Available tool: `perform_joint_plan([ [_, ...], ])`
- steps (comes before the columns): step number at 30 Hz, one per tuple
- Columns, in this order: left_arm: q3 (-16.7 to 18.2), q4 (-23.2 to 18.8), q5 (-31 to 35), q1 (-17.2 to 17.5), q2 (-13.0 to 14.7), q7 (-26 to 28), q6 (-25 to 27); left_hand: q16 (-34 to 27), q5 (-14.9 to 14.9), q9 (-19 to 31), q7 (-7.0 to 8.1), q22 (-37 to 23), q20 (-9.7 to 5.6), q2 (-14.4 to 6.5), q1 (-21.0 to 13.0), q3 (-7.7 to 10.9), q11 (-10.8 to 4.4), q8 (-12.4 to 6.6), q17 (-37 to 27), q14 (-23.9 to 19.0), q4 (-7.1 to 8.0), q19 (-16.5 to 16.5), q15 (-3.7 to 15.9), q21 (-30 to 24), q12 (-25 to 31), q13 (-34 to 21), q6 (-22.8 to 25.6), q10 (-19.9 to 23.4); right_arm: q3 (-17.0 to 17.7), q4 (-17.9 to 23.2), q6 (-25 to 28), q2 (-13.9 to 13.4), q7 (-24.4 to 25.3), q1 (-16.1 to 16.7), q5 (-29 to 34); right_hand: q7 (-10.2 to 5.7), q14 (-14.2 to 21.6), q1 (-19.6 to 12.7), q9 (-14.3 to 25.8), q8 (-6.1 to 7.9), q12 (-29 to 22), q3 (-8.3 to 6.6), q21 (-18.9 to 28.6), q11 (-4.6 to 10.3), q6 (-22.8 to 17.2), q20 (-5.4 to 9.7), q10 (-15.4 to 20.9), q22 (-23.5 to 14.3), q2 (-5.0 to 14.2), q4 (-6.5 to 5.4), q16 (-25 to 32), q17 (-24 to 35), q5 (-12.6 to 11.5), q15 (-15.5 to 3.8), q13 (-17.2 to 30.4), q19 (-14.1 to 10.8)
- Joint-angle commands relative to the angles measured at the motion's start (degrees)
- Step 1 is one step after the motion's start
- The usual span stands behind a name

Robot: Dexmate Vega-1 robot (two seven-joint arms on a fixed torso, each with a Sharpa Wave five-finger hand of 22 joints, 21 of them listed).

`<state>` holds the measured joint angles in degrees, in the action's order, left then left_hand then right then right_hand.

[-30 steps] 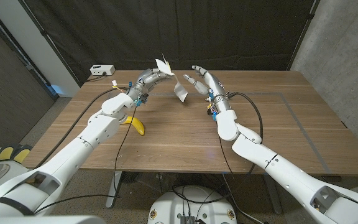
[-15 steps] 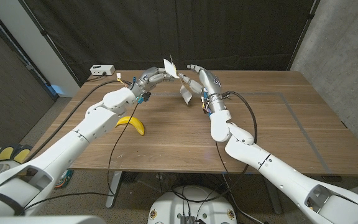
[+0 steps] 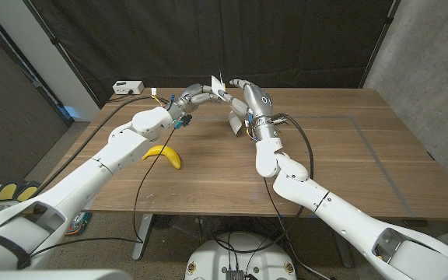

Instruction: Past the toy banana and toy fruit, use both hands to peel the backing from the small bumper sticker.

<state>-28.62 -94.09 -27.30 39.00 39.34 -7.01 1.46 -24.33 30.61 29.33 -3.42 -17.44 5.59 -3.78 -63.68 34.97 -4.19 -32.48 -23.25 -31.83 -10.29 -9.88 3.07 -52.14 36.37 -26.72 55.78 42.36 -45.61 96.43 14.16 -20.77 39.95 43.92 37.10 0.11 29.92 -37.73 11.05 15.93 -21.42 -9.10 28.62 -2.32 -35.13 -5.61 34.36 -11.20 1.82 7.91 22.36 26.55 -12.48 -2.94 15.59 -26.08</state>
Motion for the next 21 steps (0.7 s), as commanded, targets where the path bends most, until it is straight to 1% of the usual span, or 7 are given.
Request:
perform_joint_plan([
  [1, -0.86, -0.53, 0.88, -0.67, 0.78, -2.43, -0.16, 0.07, 0.63, 0.20, -8.01, -0.14, -0.05, 0.60, -0.04, 0.56, 0.13, -0.53, -0.32, 0.49, 0.11, 0.43, 3.28, -0.57, -0.08, -0.29, 7.79, -0.45, -2.85, -2.34, 7.20, 3.22, 3.46, -1.81, 4.55, -0.32, 2.03, -0.79, 0.26, 0.20, -0.66, -0.07, 0.63, 0.22, -0.97, 0.54, 1.22, -0.09, -0.03, 0.23, 0.60, -0.03, -0.61, -1.95, 0.27, -1.16],
  [6, -0.99, -0.40, 0.85, -0.72, 0.92, -3.63, -0.92, 0.03, 1.09, 0.17, -7.92, -0.15, -0.19, 0.73, -0.02, 0.63, 0.17, -0.57, -0.61, 0.65, 0.14, 0.62, 3.17, -0.92, -0.10, -0.42, 7.80, -0.47, -3.95, -5.07, 8.96, 5.08, 6.74, -2.78, 5.61, -1.26, 6.39, -2.14, 0.24, 0.72, -1.94, 0.06, 1.95, 1.50, -4.33, 1.55, 4.31, -0.14, -0.10, 0.46, 2.56, 0.66, -1.17, -3.30, 0.63, -4.16],
  [7, -0.92, -0.43, 0.77, -0.63, 0.94, -3.69, -1.03, 0.04, 1.16, 0.14, -7.96, -0.15, -0.15, 0.76, 0.01, 0.65, 0.12, -0.56, -0.64, 0.68, 0.16, 0.64, 3.13, -0.98, -0.14, -0.44, 7.81, -0.57, -4.04, -5.65, 8.78, 5.30, 7.39, -2.99, 5.44, -1.21, 7.09, -2.84, 0.24, 0.82, -2.16, -0.10, 2.14, 1.39, -4.95, 1.74, 4.87, -0.15, 0.03, 0.70, 2.97, 0.88, -1.32, -3.54, 0.70, -4.55],
  [10, -0.67, -0.54, 0.67, -0.23, 1.21, -4.03, -1.77, 0.03, 1.44, 0.02, -7.96, -0.16, -0.23, 0.84, 0.05, 0.74, 0.18, -0.52, -0.74, 0.67, 0.17, 0.71, 3.07, -1.19, -0.14, -0.51, 7.82, -0.55, -4.23, -8.01, 8.42, 6.34, 10.07, -3.62, 5.02, -1.90, 10.69, -6.16, 0.22, 1.32, -3.48, -0.84, 3.11, 2.86, -8.06, 2.72, 8.20, -0.25, 0.87, 1.41, 5.56, 2.47, -1.96, -4.93, 1.08, -6.34],
  [13, -0.43, -0.84, 0.63, 0.19, 1.49, -4.03, -2.08, -0.02, 1.70, -0.07, -7.95, -0.16, -0.23, 0.92, 0.05, 0.75, 0.10, -0.51, -0.94, 0.75, 0.18, 0.80, 3.19, -1.43, -0.17, -0.59, 7.84, -0.61, -4.54, -9.70, 7.22, 6.69, 12.44, -4.14, 4.52, -2.46, 12.14, -8.72, 0.20, 1.79, -4.24, -1.60, 3.73, 3.50, -10.52, 3.33, 10.14, -0.33, 1.67, 1.77, 6.69, 3.35, -2.35, -5.72, 1.30, -7.32],
  [16, -0.12, -1.10, 0.44, 0.65, 1.65, -3.89, -2.31, -0.07, 1.98, -0.16, -8.02, -0.16, -0.26, 0.94, 0.10, 0.78, 0.12, -0.46, -1.14, 0.83, 0.23, 0.90, 3.19, -1.68, -0.20, -0.68, 7.77, -0.66, -4.81, -10.43, 7.12, 6.92, 13.66, -4.44, 4.20, -3.32, 15.24, -11.60, 0.17, 2.92, -6.12, -2.62, 4.85, 5.29, -15.11, 4.20, 15.41, -0.46, 3.19, 1.73, 8.67, 4.69, -2.45, -6.94, 1.39, -8.88],
  [21, 0.30, -0.69, -0.01, 1.22, 1.50, -4.16, -3.67, -0.11, 2.33, -0.14, -7.87, -0.16, -0.33, 1.04, 0.11, 0.85, 0.15, -0.47, -1.36, 0.89, 0.23, 0.98, 3.15, -2.04, -0.21, -0.79, 7.70, -0.65, -5.31, -11.30, 6.38, 6.94, 15.58, -4.83, 3.91, -3.97, 19.35, -16.04, 0.22, 5.55, -9.31, -4.62, 6.07, 6.48, -23.89, 5.27, 23.45, -0.64, 5.65, 1.75, 10.80, 6.45, -1.91, -8.92, 2.08, -9.37],
])
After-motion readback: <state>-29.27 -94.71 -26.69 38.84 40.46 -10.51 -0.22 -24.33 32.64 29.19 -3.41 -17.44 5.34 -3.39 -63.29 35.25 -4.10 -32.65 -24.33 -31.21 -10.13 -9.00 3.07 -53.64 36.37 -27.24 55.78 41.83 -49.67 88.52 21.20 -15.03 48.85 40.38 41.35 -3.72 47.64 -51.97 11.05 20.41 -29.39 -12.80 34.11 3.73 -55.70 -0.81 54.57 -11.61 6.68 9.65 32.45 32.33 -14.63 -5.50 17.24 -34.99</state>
